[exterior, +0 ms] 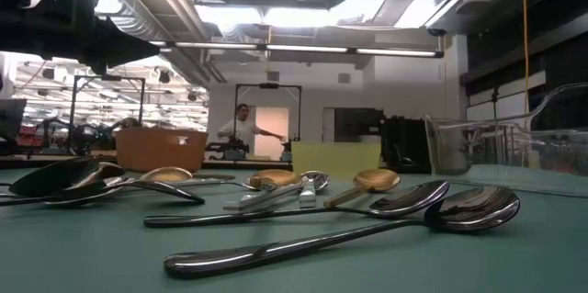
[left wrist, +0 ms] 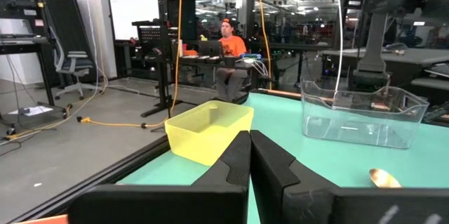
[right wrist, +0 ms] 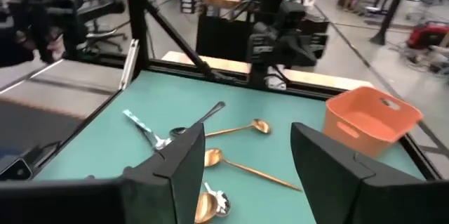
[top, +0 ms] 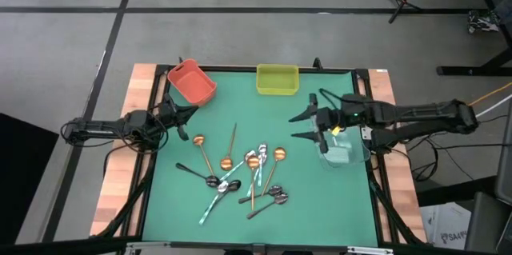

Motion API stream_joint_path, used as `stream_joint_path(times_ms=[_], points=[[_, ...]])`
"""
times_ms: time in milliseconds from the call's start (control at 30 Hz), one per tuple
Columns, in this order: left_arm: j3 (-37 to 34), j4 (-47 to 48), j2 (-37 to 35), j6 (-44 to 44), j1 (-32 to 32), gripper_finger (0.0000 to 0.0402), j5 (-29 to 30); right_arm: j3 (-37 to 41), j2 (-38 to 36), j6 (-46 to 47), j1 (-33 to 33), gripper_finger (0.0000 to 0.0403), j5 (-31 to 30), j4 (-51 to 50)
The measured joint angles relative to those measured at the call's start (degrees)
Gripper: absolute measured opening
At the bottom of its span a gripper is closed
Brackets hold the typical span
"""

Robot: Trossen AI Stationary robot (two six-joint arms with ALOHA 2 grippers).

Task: Sort silverware by color (type)
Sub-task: Put the gold spoon into the yellow bin

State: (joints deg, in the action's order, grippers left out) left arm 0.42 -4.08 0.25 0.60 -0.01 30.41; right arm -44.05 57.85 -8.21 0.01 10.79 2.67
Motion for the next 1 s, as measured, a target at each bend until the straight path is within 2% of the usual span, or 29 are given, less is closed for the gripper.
stream_joint_path(times_ms=[267,467,800,1000], points=[[0.0,0.0,0.0,0.0,0.0,0.0,0.0,-2.7,9.0,-1.3,0.0,0.0197,1.0,0.1],[0.0,0.0,0.0,0.0,0.0,0.0,0.0,-2.9,15.0,-1.3,0.0,0.0186,3.9,0.4],[0.0,0.0,0.0,0.0,0.0,0.0,0.0,-2.9,23.8,-1.6,1.1,0.0179,4.6,0.6],[0.0,0.0,0.0,0.0,0.0,0.0,0.0,-2.9,28.0,-7.6,4.5,0.0179,2.9,0.7]])
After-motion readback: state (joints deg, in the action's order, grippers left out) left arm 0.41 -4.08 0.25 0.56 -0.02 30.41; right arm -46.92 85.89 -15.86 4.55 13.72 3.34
